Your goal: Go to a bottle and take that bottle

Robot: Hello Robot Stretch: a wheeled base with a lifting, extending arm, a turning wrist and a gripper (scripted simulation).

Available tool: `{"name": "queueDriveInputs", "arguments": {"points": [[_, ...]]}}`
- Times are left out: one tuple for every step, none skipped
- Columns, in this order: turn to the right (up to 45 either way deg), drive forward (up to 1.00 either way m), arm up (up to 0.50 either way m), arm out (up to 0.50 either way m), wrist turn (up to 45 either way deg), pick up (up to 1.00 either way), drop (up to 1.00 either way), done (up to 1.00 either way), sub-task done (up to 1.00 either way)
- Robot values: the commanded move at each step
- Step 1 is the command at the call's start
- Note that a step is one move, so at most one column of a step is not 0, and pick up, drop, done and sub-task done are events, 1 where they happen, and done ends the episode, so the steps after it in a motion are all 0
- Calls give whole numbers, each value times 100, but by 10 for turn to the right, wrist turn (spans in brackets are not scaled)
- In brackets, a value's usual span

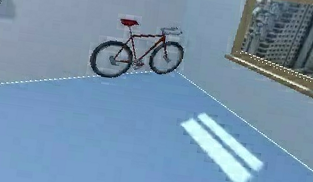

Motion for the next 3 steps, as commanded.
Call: {"name": "queueDriveInputs", "arguments": {"points": [[300,0,0,0,0,0,0,0,0],[0,45,0,0,0,0,0,0,0],[-330,0,0,0,0,0,0,0,0]]}}
